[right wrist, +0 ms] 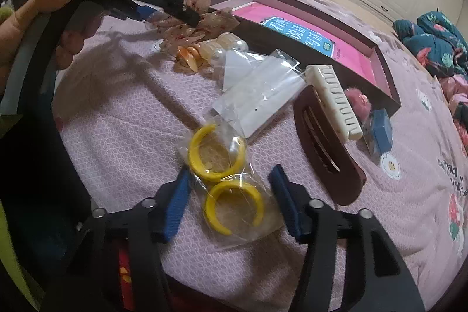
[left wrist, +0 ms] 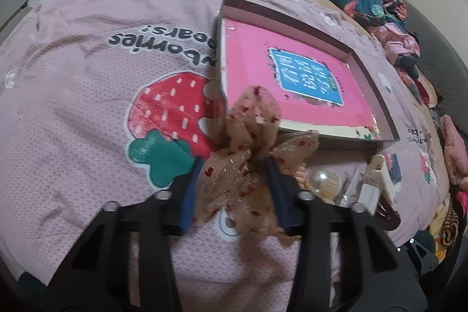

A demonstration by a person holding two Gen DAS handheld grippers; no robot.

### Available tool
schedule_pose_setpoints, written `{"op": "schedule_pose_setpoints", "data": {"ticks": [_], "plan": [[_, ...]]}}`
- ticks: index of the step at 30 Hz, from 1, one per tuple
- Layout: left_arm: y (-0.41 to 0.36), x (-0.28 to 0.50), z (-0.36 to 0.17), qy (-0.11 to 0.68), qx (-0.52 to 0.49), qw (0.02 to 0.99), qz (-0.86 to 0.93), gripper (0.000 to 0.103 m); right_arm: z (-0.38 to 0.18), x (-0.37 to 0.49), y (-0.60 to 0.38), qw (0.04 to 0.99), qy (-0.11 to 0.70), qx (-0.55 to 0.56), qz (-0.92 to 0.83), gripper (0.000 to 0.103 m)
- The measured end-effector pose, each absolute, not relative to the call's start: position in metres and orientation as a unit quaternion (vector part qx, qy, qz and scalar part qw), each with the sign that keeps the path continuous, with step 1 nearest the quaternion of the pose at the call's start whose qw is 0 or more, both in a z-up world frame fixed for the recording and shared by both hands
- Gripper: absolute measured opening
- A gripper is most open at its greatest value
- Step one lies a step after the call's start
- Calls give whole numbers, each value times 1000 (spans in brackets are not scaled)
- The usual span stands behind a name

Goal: Organize jewelry
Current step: 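Grasp the beige bow clip with the left tool while the right tool grasps the bangle bag, then release the bow into the tray with the left tool while the right tool drops the bangle bag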

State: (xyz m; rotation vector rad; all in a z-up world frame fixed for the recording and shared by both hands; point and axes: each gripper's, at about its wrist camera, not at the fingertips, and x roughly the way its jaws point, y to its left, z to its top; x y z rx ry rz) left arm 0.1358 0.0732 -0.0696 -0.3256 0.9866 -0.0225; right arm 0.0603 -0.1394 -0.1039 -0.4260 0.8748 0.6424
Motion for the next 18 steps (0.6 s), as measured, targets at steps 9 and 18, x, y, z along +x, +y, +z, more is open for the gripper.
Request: {"op": "schedule_pose_setpoints", "data": {"ticks": [9,18], "plan": [[77,123,-64,461,-165,872,-13,4,-88,62,-165,841,422,-145,305,42],[92,95,-39,440,-166,883,9,4,-53,65,-182,858,397,-98,309,42]]}}
